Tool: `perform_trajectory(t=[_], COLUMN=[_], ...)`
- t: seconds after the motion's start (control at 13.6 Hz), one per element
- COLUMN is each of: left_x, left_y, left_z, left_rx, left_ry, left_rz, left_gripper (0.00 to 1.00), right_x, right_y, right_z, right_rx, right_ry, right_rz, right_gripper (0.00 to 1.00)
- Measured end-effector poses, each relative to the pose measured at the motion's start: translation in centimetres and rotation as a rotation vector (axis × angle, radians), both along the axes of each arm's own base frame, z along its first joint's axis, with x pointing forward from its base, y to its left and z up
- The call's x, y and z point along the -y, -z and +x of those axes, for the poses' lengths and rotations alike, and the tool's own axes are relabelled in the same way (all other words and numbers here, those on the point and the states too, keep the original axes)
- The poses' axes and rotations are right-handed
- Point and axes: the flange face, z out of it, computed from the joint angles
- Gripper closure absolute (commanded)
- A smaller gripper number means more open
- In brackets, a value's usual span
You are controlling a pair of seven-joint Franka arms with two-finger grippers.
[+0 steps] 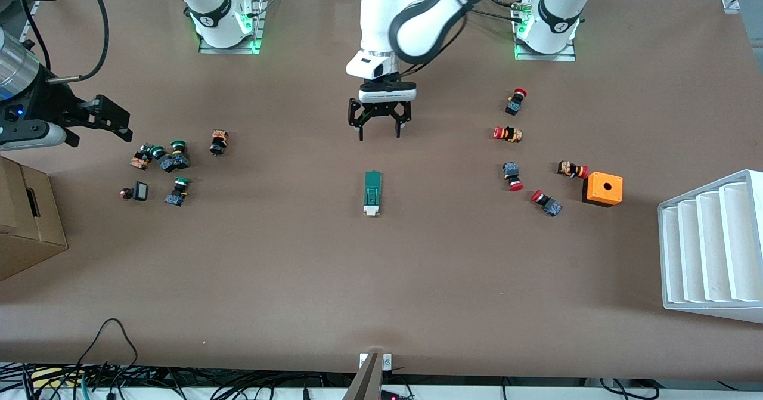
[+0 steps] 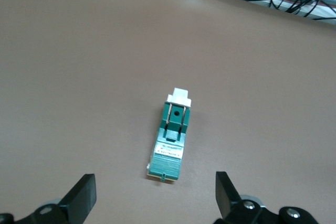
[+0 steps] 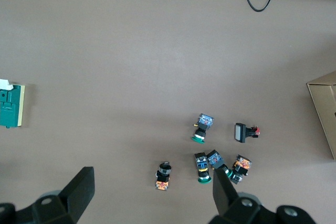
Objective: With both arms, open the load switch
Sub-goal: 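Lower the left gripper onto the switch base while the right gripper reaches in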
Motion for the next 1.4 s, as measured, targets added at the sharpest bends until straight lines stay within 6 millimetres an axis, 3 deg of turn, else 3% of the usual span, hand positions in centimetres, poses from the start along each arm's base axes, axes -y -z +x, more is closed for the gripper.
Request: perform_trajectory(t=[0.29, 0.81, 1.18, 1.4], left_x=[0.0, -0.3, -0.9, 0.0], left_y=[5.5, 13.0, 17.1, 18.1], left_z=[-2.0, -4.8, -4.9, -4.5], left_rx=[0.119, 0.289, 0.384, 0.42], left_ry=[0.054, 0.056, 0.09, 0.108], left_rz=[0.021, 0.06, 0.043, 0.04], left_gripper=[0.0, 0.0, 0.0, 0.0], right_x=[0.0, 0.0, 0.1, 0.6], right_y=[0.0, 0.0, 0.3, 1.9], right_z=[0.0, 0.0, 0.1, 0.9], right_rx=[0.0, 0.0, -0.004, -0.031], right_ry=[0.0, 0.0, 0.002, 0.009], right_rz=[0.0, 0.0, -0.001, -0.009], right_gripper=[0.0, 0.0, 0.0, 0.0])
